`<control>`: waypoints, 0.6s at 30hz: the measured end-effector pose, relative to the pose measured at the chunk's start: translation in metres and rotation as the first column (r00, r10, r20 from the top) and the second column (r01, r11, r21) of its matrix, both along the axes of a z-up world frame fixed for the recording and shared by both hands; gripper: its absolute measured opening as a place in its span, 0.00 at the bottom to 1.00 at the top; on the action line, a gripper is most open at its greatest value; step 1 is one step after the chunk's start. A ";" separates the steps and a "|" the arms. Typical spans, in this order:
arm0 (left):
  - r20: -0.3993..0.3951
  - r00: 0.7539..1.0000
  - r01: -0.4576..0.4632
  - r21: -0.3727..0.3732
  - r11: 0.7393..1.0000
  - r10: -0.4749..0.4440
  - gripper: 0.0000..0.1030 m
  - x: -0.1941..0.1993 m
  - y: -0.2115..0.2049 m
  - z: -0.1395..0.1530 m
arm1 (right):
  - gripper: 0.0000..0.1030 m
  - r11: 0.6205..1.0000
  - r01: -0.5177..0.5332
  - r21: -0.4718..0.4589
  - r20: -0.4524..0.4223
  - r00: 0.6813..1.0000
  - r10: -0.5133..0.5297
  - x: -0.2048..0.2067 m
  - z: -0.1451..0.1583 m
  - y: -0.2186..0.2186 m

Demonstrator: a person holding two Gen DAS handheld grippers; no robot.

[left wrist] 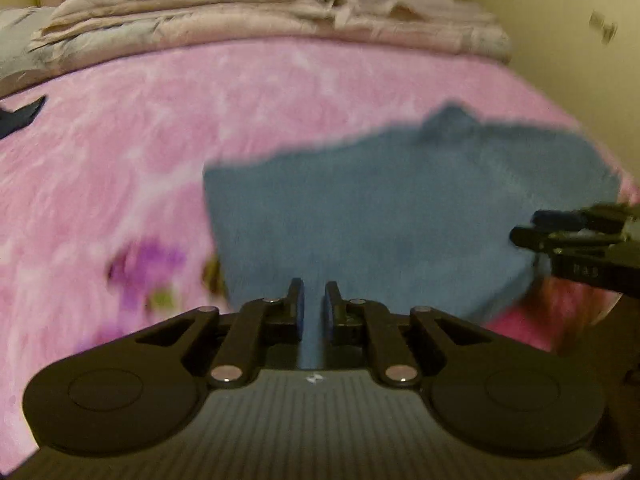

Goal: Fold clothes
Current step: 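Open both tools and release the jeans folded in half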

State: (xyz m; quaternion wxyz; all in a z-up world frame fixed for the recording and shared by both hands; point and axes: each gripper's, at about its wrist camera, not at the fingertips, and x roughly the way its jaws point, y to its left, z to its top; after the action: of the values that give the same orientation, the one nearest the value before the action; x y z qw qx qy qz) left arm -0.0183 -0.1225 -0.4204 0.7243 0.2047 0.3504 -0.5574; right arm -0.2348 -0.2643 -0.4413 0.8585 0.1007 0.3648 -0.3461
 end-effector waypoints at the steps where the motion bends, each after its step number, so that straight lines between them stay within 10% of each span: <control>1: 0.004 1.000 -0.017 -0.013 1.000 0.017 0.09 -0.004 0.007 -0.001 | 0.39 1.000 0.011 0.014 0.022 1.000 -0.012 -0.004 -0.003 -0.001; 14: 0.102 0.985 -0.155 0.140 0.978 0.142 0.19 -0.039 0.005 0.025 | 0.40 0.989 0.088 0.122 0.065 0.993 -0.096 -0.024 0.015 0.006; 16: 0.120 0.979 -0.185 0.172 0.968 0.166 0.32 -0.047 0.004 0.033 | 0.83 0.983 0.126 0.130 0.071 0.988 -0.136 -0.031 0.026 0.009; 18: 0.150 0.973 -0.197 0.167 0.966 0.173 0.33 -0.057 0.009 0.041 | 0.95 0.983 0.161 0.091 0.078 0.983 -0.168 -0.041 0.037 0.016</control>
State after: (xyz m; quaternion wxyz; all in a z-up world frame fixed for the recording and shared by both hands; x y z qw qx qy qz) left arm -0.0756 -0.1136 -0.3790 0.7736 0.2731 0.3676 -0.4381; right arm -0.2756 -0.2478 -0.4043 0.8367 0.1813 0.3327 -0.3955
